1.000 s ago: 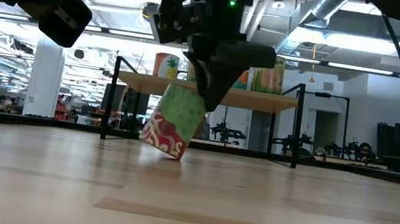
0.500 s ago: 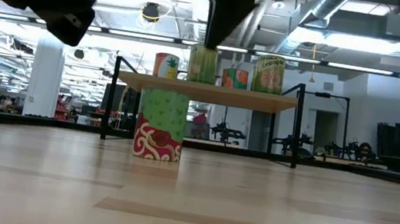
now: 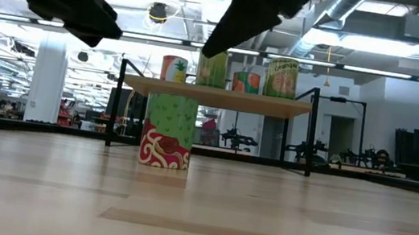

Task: Pick and place cans onto a shelf
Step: Put the red small can on the shelf

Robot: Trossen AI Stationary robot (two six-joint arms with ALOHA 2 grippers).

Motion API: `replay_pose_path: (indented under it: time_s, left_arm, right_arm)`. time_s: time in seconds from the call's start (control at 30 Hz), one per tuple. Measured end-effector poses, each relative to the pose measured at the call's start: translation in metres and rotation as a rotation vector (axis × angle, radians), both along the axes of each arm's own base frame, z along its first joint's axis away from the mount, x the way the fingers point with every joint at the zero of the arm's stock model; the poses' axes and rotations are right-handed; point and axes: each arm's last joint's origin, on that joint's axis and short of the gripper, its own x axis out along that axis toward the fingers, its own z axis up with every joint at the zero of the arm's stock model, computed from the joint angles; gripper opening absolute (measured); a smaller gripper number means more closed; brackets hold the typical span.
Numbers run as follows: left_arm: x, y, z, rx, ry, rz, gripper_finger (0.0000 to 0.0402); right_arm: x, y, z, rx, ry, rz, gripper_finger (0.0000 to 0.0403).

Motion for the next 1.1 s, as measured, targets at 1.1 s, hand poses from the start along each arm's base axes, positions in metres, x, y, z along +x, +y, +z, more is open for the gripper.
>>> replay_pose_path:
  time_s: [1.1]
  left_arm:
    - [0.091,0.005,-0.020,0.431,0.394,-0.055,0.0105]
  right_arm:
    - [-0.058,0.024,-0.012,0.055,-0.300,-0.007,0.0009]
